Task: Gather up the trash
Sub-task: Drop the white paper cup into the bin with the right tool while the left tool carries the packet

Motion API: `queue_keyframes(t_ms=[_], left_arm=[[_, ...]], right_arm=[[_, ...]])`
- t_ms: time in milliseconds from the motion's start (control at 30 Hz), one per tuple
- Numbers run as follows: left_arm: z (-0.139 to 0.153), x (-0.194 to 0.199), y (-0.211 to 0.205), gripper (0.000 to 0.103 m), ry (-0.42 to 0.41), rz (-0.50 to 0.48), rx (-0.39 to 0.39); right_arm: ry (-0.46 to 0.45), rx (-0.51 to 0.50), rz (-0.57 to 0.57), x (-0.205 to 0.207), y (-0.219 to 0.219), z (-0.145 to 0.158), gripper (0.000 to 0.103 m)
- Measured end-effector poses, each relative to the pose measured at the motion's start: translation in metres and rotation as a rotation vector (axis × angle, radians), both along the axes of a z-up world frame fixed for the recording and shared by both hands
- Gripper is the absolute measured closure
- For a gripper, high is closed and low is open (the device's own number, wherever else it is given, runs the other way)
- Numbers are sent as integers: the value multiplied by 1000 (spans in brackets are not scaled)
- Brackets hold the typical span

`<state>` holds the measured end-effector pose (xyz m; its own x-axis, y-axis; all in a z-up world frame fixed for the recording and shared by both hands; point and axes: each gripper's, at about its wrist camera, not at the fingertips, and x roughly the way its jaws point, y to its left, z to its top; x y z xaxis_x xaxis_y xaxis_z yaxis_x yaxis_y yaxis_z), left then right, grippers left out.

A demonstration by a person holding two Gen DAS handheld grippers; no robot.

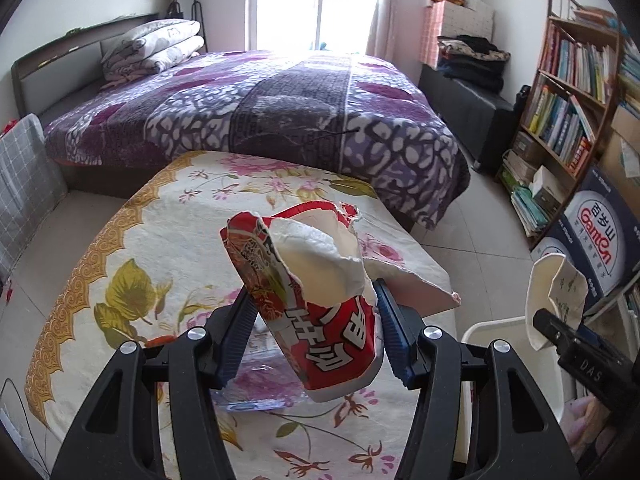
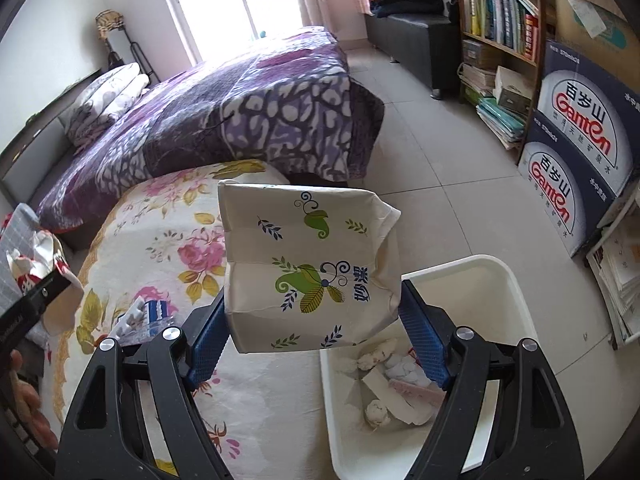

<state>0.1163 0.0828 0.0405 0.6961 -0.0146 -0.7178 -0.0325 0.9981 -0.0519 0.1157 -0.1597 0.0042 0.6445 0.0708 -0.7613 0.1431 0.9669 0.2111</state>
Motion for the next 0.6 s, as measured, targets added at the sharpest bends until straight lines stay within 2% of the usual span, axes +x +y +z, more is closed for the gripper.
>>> queue_keyframes(t_ms=[333,467,600], left_arm=[[-22,-2,-91,46,28,-218,5],[-33,-5,-128,46,49,-305,14],[-46,-10,-160,46,71,-381,36]], right_arm=[[44,61,-164,-6,-66,-1,25],[76,73,-225,-9,-90,-5,18],[85,97,-272,-15,-115,-7,17]])
